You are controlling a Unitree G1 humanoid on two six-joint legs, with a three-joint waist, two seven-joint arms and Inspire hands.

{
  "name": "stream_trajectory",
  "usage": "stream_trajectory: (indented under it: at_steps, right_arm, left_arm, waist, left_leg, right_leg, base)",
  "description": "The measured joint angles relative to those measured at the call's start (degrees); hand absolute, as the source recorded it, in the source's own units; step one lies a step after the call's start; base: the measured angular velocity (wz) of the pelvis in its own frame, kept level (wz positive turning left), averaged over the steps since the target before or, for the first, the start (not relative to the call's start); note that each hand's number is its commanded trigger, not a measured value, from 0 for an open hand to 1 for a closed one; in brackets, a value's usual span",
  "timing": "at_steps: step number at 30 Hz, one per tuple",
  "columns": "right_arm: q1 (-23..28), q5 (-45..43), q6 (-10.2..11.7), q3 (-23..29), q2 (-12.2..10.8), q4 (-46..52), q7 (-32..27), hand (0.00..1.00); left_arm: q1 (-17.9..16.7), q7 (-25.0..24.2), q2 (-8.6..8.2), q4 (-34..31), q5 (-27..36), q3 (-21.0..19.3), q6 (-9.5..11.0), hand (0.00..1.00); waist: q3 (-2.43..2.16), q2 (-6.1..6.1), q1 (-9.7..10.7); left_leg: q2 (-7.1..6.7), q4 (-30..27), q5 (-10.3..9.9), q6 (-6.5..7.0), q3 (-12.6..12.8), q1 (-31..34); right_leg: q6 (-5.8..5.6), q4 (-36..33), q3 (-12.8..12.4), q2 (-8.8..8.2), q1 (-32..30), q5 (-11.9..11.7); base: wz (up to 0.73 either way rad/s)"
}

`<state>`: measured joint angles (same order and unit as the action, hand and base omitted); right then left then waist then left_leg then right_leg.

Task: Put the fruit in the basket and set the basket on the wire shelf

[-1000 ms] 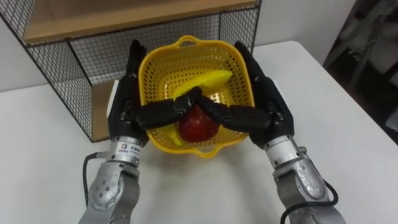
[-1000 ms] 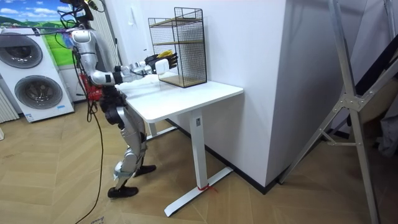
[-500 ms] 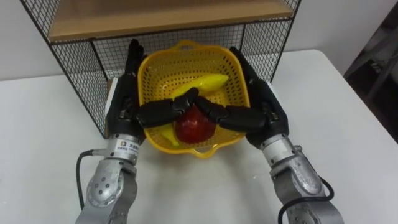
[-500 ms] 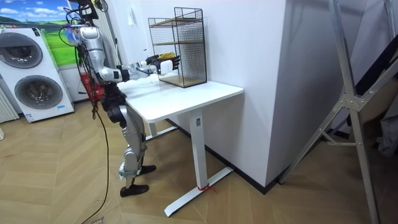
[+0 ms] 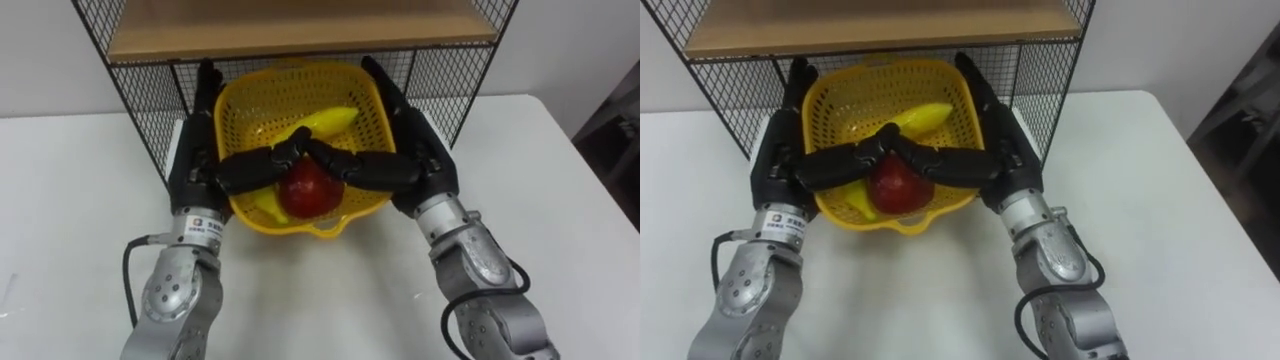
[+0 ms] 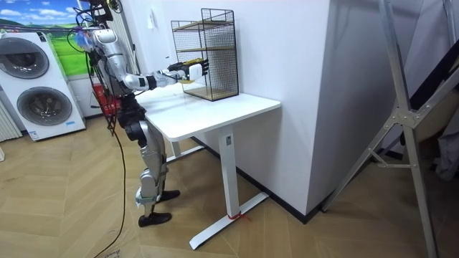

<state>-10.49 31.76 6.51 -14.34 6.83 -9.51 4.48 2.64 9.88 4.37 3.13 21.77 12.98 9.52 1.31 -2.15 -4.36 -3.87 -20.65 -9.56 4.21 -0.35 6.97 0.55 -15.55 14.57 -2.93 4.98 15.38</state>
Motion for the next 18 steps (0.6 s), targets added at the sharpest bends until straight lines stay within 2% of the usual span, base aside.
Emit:
stream_trajectory:
  at_steps: [4, 6, 8, 9, 13, 15, 16, 18]
  right_arm:
    - [-4.49, 0.06, -1.65, 0.05, -0.25, -2.40, -2.35, 0.00]
    - [-7.77, 0.07, -3.07, 0.16, -0.66, -4.82, -3.99, 0.00]
    - [-9.86, 0.16, -4.46, 1.07, -0.64, -5.51, -5.08, 0.00]
    - [-11.46, 1.42, -5.26, 1.92, -0.75, -5.77, -5.61, 0.00]
    - [-16.85, 4.50, -5.62, 2.28, -0.68, -9.34, -7.52, 0.00]
    - [-19.24, 4.55, -6.77, 2.27, -0.86, -12.69, -8.29, 0.00]
    - [-19.44, 4.56, -7.19, 2.27, -0.83, -13.02, -8.63, 0.00]
    - [-19.90, 5.13, -9.02, 3.11, -0.77, -13.67, -9.94, 0.00]
  left_arm:
    - [2.39, 1.22, -0.84, 3.75, 0.38, -1.09, -3.08, 0.00]
    - [5.85, 2.63, -1.36, 6.67, 1.18, -1.50, -5.12, 0.00]
    - [8.71, 3.36, -1.55, 9.22, 1.20, -2.48, -6.08, 0.00]
    - [10.63, 3.60, -1.73, 10.03, 1.34, -3.06, -7.54, 0.00]
    - [15.77, 4.25, -1.87, 14.12, 3.09, -3.93, -9.00, 0.00]
    - [18.28, 4.25, -1.70, 18.12, 5.11, -3.91, -11.14, 0.00]
    - [18.67, 4.25, -1.62, 18.54, 5.44, -4.05, -11.89, 0.00]
    - [20.36, 4.25, -1.62, 19.10, 7.11, -5.45, -14.70, 0.00]
  waist:
    - [0.06, 0.10, 0.38]
    - [0.17, 0.28, 0.53]
    - [0.23, 0.39, 0.68]
    - [0.25, 0.42, 0.70]
    - [0.25, 0.60, 0.76]
    - [0.26, 0.91, 1.00]
    - [0.23, 0.99, 1.03]
    - [0.19, 1.45, 0.98]
  left_leg:
    - [0.06, -0.08, -0.01, -0.02, -0.04, -0.23]
    - [0.12, 0.05, 0.01, -0.04, -0.11, -0.35]
    - [0.12, 0.12, 0.02, -0.05, -0.11, -0.34]
    - [0.13, 0.32, 0.11, -0.07, -0.02, -0.32]
    - [0.03, 1.40, 0.98, -0.03, 0.31, -0.96]
    - [0.04, 1.78, 0.97, -0.05, 0.29, -1.55]
    - [0.04, 1.87, 0.96, -0.06, 0.22, -1.62]
    - [0.07, 1.88, 0.98, -0.07, 0.18, -1.43]
  right_leg:
    - [0.05, 0.27, -0.05, 0.07, 0.44, -0.07]
    - [0.07, 0.94, -0.05, 0.07, 0.82, -0.40]
    - [0.07, 1.06, -0.05, 0.08, 0.87, -0.46]
    - [0.10, 1.04, -0.12, 0.07, 0.92, -0.50]
    - [0.16, 1.03, 0.01, 0.07, 1.18, -1.02]
    - [0.16, 1.06, 0.18, 0.07, 1.78, -1.02]
    - [0.16, 1.05, 0.18, 0.07, 1.81, -1.02]
    - [0.17, 0.91, 0.21, 0.06, 1.56, -1.02]
  base:
    - [0.01]
    - [0.00]
    - [0.00]
    - [-0.03]
    - [-0.02]
    - [0.00]
    - [0.00]
    - [0.00]
